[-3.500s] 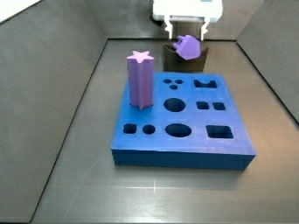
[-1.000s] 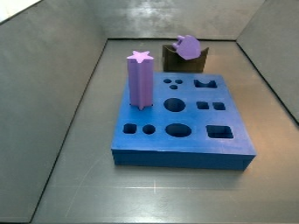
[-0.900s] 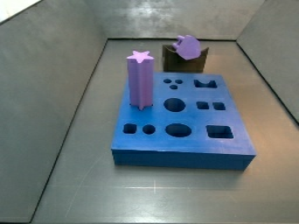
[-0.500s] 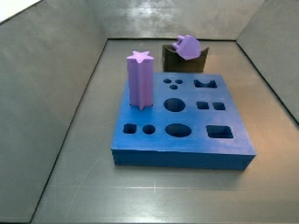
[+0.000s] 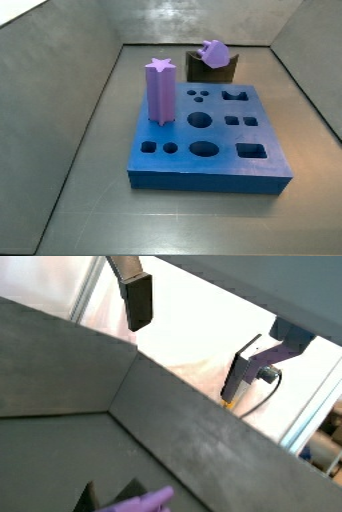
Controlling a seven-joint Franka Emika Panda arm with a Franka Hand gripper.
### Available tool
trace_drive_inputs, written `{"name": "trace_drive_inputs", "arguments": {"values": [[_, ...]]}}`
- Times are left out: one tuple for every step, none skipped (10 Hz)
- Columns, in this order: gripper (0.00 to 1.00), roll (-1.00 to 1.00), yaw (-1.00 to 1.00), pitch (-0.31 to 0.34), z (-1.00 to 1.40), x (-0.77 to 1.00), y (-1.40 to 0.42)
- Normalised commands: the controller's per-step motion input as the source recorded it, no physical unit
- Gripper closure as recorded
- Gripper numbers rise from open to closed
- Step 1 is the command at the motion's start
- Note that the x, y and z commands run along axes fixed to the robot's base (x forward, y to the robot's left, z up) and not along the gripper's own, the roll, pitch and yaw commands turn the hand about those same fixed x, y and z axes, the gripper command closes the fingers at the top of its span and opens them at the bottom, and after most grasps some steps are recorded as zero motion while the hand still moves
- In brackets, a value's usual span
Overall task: Pick up the 3 prong object. Move up. Place the 3 prong object on the fixture. Regrasp the 3 prong object. Move to above the board. Insert the 3 prong object.
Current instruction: Regrasp the 3 prong object.
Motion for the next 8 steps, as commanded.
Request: {"name": "trace_drive_inputs", "arguments": {"values": [[0.00, 0.37, 0.30, 0.109, -0.02, 0.62, -0.08], [0.00, 0.24, 0.28, 0.066, -0.02, 0.69, -0.06], [0.00, 0.20, 0.25, 0.032, -0.01, 0.72, -0.06], [0.00, 0.19, 0.23, 0.011, -0.02, 0.73, -0.07], [0.00, 0.18, 0.19, 0.004, -0.02, 0.73, -0.07], [0.00, 0.18, 0.15, 0.003, -0.02, 0.73, -0.07], [0.00, 0.18, 0.14, 0.004, -0.03, 0.73, -0.07], [0.00, 0.18, 0.11, 0.007, -0.03, 0.73, -0.06]]}}
